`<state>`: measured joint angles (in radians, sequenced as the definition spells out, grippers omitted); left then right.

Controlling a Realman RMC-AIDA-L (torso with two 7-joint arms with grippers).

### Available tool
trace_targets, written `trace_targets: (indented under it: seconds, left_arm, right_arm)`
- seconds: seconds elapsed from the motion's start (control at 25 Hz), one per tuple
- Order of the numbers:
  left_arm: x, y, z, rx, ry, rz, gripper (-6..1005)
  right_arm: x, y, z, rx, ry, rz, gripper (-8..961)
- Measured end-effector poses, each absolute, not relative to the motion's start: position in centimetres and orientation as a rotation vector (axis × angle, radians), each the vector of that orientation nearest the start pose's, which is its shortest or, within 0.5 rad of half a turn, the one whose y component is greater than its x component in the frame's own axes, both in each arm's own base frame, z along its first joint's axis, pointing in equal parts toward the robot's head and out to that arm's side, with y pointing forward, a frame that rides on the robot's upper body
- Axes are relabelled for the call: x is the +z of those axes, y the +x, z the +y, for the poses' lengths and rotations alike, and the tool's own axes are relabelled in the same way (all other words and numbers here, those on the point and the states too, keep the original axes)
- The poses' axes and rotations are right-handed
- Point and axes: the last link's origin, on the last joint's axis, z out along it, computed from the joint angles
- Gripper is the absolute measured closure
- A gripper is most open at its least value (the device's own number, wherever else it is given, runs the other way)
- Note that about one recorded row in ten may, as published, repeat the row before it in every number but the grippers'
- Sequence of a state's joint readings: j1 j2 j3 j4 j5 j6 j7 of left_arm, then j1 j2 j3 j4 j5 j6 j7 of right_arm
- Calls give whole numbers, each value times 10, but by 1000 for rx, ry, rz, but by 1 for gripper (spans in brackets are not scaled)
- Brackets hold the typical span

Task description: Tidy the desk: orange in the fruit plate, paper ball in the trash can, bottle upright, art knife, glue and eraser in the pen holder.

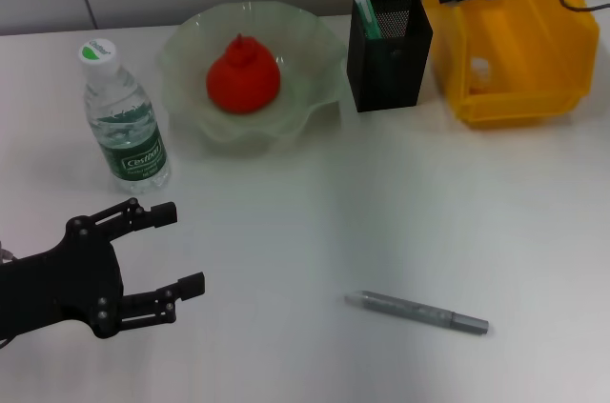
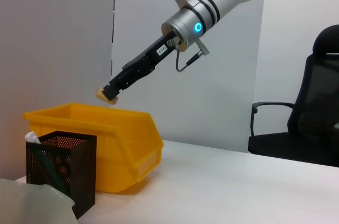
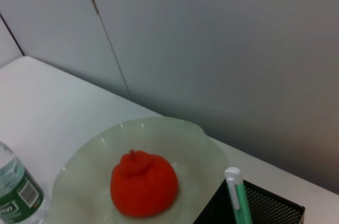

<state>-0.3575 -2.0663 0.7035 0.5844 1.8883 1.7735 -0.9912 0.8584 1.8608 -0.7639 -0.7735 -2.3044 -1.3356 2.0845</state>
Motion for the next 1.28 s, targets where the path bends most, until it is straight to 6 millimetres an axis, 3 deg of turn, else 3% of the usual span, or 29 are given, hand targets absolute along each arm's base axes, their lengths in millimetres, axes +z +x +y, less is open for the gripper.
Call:
trace_targets:
  seconds: [0.72, 1.28]
  left_arm:
    - [1, -290, 259, -898, -2730, -289, 138]
    - [1, -291, 258, -894, -2730, -295, 138]
  right_arm:
    - [59, 204, 470, 199, -2477, 591, 614]
    - [51, 209, 474, 200, -2454, 528, 591]
